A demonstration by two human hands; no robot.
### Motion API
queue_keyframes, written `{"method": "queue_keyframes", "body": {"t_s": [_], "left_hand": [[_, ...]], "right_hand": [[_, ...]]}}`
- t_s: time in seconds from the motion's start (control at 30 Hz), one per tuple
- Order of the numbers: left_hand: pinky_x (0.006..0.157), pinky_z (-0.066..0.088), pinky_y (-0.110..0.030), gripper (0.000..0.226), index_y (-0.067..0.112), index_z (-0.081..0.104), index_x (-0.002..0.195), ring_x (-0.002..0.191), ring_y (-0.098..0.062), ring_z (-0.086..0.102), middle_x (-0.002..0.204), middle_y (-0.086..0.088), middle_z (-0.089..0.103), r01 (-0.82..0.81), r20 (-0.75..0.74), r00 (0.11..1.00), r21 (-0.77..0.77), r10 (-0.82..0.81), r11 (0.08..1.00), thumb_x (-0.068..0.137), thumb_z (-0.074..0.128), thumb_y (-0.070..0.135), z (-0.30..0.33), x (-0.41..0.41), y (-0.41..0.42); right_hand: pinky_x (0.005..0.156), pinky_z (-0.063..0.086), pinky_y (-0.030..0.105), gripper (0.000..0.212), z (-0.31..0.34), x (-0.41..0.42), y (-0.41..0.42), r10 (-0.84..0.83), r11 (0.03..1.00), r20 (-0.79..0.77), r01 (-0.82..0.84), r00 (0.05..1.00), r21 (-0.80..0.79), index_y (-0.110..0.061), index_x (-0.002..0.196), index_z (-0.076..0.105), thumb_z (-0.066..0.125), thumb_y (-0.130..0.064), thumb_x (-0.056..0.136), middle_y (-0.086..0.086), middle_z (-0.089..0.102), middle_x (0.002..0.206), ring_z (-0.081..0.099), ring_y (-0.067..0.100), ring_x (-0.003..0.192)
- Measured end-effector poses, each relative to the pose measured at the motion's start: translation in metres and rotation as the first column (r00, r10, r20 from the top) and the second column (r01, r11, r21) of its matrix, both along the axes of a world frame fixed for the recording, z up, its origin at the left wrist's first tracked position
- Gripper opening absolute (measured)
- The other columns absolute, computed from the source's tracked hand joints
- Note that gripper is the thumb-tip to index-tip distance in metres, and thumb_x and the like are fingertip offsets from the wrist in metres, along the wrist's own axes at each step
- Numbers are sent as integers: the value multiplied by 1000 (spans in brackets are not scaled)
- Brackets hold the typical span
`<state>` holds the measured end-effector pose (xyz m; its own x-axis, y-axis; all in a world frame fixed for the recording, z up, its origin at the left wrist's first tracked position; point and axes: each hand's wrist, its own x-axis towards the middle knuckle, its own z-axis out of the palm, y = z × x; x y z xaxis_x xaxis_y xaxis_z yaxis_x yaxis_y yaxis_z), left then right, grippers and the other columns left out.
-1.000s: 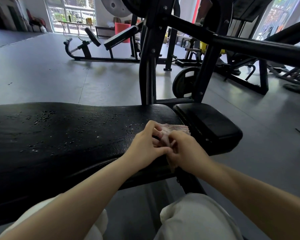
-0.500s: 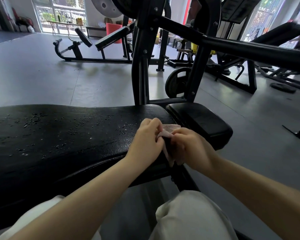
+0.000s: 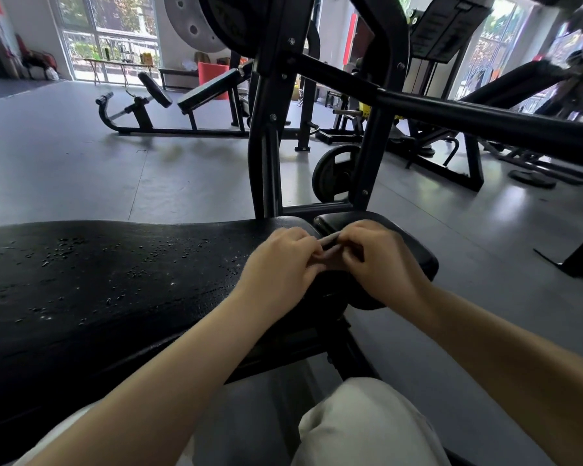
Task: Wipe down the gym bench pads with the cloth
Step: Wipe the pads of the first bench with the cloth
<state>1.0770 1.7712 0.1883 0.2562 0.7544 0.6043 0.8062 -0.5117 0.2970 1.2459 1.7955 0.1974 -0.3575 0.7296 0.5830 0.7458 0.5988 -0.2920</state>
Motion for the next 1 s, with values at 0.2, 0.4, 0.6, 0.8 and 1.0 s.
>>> {"method": "queue_keyframes", "body": {"t_s": [0.2, 0.4, 0.6, 0.8, 1.0], "left_hand": [[67, 43, -33, 9, 21, 48, 91, 77, -20, 53, 81, 6, 57, -82, 128, 989, 14, 80, 997, 92, 55, 28, 54, -18, -6], [82, 47, -39, 30, 12, 42, 118, 100, -27, 53, 111, -9, 57, -310, -103, 950, -240, 293, 920, 91, 54, 19, 23, -40, 34], [115, 17, -33, 47, 9, 41, 139, 139, -24, 28, 148, -12, 34, -38, -415, 910, -101, -7, 994, 96, 36, 27, -41, -8, 18], [116, -4, -48, 66, 18, -3, 151, 145, -28, -6, 159, -5, -5, -193, -587, 807, -368, -67, 910, 96, 14, 51, -75, 14, 30], [114, -7, -50, 56, 30, -2, 150, 145, -23, -11, 159, 2, -9, -273, -544, 838, -477, -37, 836, 100, 14, 48, -61, -9, 99]], "right_hand": [[73, 50, 31, 20, 55, -9, -2, 103, 995, 44, -102, 994, -17, -16, 103, 69, 55, -8, 91, -5, 66, 101, 61, 13, 89], [79, 48, 33, 22, 23, -36, 39, -26, 1000, 119, 28, 992, -9, -14, 106, 69, 56, -6, 89, 0, 64, 110, 59, 20, 99], [80, 50, 36, 20, -64, -18, 36, -226, 962, -19, 220, 974, -160, -9, 94, 69, 52, -3, 86, 7, 67, 97, 63, 26, 91], [78, 51, 29, 19, -94, -12, 29, -270, 958, -131, 252, 954, -138, -7, 98, 70, 54, -3, 88, 7, 70, 92, 64, 20, 84], [81, 47, 24, 19, -100, -14, 32, -278, 957, -108, 266, 955, -113, -4, 99, 71, 59, -2, 85, 7, 69, 95, 61, 21, 93]]}}
